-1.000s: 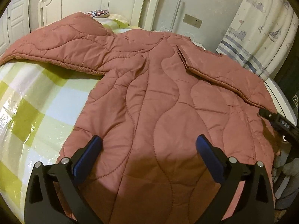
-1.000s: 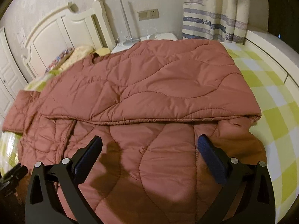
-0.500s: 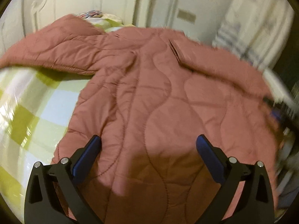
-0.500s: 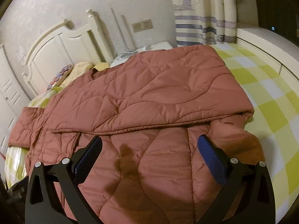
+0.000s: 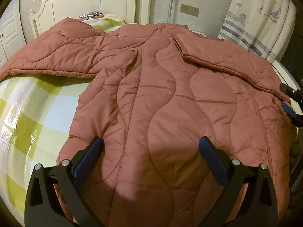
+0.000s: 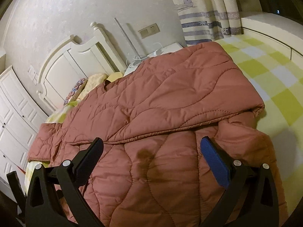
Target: Fold large clothes
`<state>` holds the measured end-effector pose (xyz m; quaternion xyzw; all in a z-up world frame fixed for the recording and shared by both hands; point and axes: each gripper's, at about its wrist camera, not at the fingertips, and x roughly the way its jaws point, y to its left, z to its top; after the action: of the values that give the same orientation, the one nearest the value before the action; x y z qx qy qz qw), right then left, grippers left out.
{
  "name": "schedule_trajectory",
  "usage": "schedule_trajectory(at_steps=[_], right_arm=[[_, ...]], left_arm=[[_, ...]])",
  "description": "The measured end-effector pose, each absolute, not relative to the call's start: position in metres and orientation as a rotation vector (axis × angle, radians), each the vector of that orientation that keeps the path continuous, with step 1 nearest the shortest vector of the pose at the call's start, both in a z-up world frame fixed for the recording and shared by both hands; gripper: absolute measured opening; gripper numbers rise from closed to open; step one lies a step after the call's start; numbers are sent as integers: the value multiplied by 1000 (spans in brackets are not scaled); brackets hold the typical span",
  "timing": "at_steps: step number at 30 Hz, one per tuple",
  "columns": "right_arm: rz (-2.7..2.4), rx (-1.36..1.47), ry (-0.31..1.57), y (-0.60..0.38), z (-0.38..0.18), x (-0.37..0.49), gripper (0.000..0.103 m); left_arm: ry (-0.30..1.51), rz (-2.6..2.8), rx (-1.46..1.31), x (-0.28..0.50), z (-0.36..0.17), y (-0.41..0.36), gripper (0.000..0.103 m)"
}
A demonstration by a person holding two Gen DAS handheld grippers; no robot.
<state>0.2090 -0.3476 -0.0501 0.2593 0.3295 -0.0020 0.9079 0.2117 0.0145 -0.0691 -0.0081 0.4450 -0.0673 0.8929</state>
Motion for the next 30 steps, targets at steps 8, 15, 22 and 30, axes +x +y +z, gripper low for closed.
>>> schedule_trajectory(at_steps=[8,15,22,30], right_arm=[[-29,539,682,-347,-50,206,99],[-52,502,691,-343,-49,207,99],[-51,501,689,-343,-49,206,99],[-41,508,683,-343,-49,204,99]], left_arm=[[881,-233,-159,206,-63,36,101],[687,-202,-575,195,-31,159,100],[574,19,-958,223,-38,309,94],[550,97,-1069,302,-43,368,33]])
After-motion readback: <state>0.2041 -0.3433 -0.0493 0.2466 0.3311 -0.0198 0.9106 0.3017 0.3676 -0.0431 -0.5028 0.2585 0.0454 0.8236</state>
